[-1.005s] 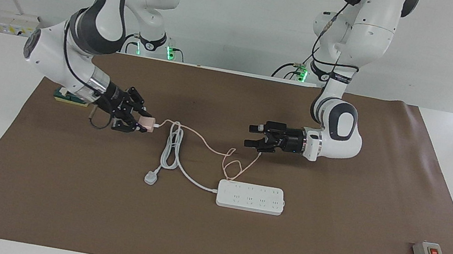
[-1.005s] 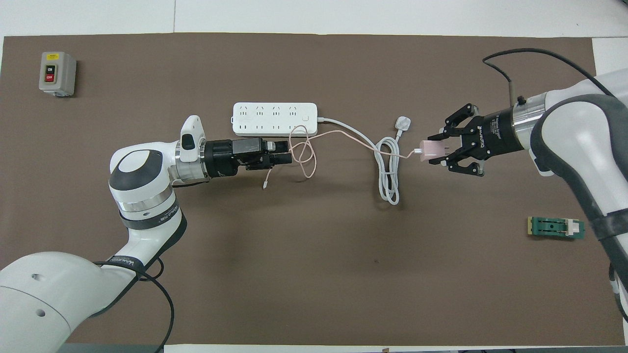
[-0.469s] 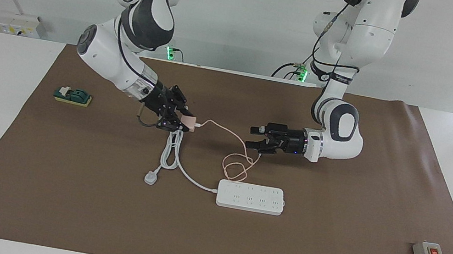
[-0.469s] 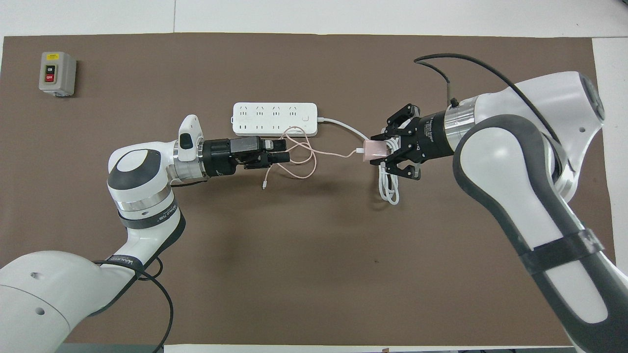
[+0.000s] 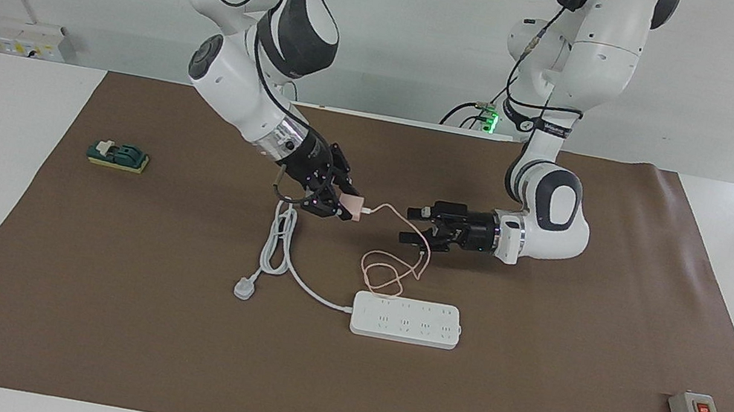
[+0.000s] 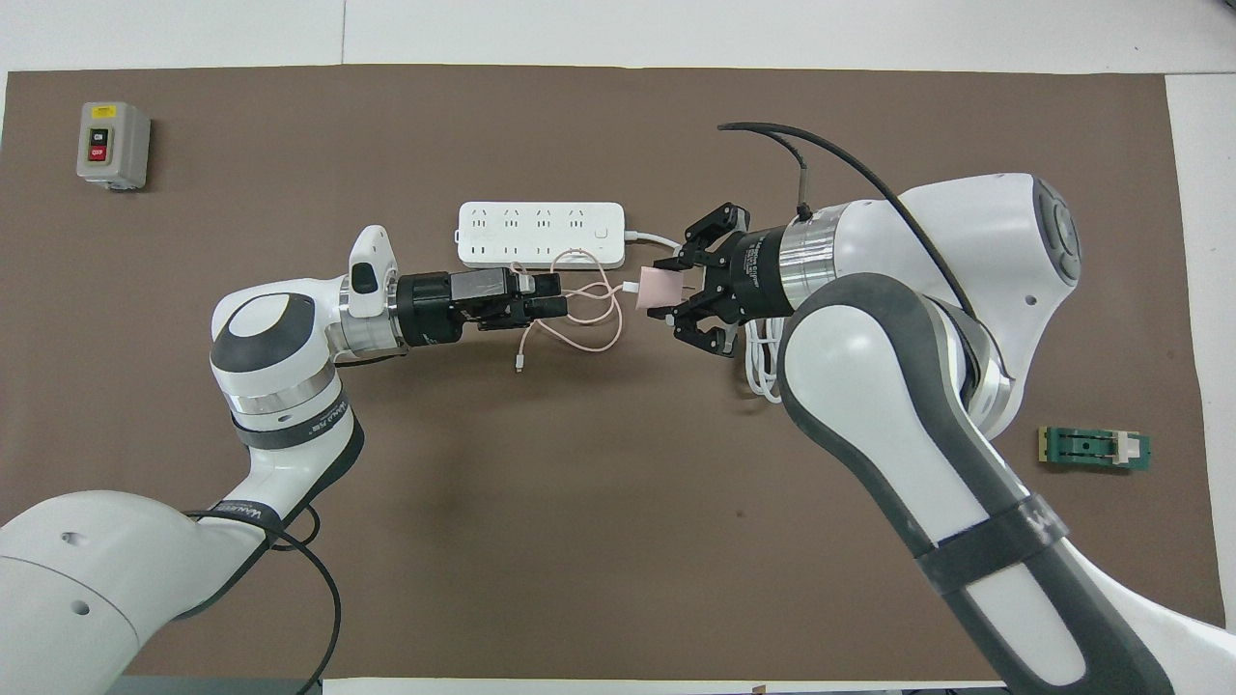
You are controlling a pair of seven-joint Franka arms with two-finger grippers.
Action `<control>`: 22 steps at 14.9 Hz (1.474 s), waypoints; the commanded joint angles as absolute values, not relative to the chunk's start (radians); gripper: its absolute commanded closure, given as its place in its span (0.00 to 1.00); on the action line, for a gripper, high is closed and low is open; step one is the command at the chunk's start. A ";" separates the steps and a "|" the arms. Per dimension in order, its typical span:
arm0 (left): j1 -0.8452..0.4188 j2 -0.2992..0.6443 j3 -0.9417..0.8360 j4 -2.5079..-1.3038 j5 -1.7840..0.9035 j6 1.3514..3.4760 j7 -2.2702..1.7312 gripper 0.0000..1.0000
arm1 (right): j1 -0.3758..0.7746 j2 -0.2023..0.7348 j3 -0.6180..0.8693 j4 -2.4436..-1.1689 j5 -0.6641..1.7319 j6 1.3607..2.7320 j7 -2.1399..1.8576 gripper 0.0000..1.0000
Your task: Plug charger into power strip
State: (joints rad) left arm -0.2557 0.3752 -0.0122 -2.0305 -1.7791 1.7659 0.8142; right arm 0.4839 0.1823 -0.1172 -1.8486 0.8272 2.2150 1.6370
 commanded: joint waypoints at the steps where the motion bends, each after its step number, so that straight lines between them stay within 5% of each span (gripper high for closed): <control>1: -0.265 0.391 -0.005 -2.014 -1.799 1.770 0.838 0.00 | 0.508 0.264 -0.121 -1.766 0.850 2.226 1.667 1.00; 9: -0.265 0.393 -0.005 -2.014 -1.799 1.769 0.841 0.00 | 0.574 0.376 -0.121 -1.692 0.838 2.310 1.683 1.00; 22: -0.275 0.394 -0.003 -2.014 -1.799 1.779 0.841 0.00 | 0.615 0.390 -0.123 -1.664 0.810 2.299 1.761 1.00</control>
